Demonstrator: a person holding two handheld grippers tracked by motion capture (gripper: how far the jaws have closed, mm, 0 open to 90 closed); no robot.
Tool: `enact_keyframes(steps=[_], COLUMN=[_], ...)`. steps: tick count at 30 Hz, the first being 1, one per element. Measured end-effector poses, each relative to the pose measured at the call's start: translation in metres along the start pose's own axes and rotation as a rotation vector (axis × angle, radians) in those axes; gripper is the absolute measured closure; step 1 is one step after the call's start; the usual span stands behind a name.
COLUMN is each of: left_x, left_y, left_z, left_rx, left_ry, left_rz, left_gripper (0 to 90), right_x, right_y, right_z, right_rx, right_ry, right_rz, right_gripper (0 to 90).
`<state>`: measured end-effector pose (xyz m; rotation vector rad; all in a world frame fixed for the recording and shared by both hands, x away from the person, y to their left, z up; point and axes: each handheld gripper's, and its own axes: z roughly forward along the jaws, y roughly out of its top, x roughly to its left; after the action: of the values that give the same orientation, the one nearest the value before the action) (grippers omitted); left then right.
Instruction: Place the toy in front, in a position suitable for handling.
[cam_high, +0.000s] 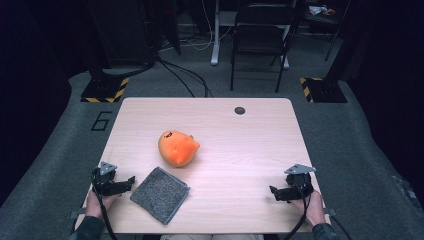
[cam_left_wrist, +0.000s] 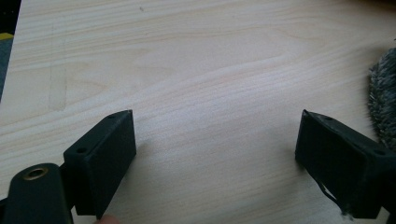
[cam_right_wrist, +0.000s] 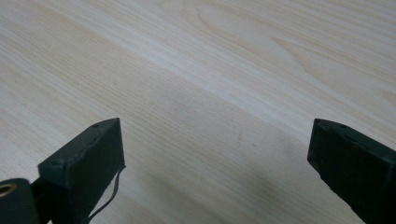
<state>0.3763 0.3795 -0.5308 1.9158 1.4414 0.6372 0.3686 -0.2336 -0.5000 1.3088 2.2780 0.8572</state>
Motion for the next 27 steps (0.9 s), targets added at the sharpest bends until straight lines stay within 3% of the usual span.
enact_keyframes(steps=[7,8,9,15,21,23,27], left_x=[0.000,0.000,0.000,0.000,0.001,0.000,-0.004], left_y=[0.000,0.000,0.000,-0.001,0.000,0.004,0.015], left_z=[0.000,0.000,0.000,0.001,0.001,-0.001,-0.008], left_rx=[0.000,0.002,0.002,-0.011,-0.008,0.017,-0.020], left_ry=[-0.002,-0.003,-0.003,0.001,-0.001,-0.023,-0.052], left_rz=[0.000,0.002,0.002,-0.001,0.006,-0.001,-0.012], left_gripper=[11.8,11.8,11.8,11.9,11.4,11.2,11.2], right_x=[0.004,0.004,0.006,0.018,0.023,0.024,0.022], right_y=[0.006,0.008,0.010,0.021,0.028,0.028,0.028], right_z=[-0.003,-0.004,-0.004,-0.007,-0.006,-0.002,-0.002], right_rx=[-0.013,-0.019,-0.022,-0.028,-0.031,-0.018,-0.014], right_ry=[0.007,0.016,0.020,0.049,0.057,0.050,0.046], right_rz=[0.008,-0.008,0.008,-0.030,-0.036,-0.023,-0.030], right_gripper=[3.4,3.8,3.8,4.6,4.7,4.4,4.3])
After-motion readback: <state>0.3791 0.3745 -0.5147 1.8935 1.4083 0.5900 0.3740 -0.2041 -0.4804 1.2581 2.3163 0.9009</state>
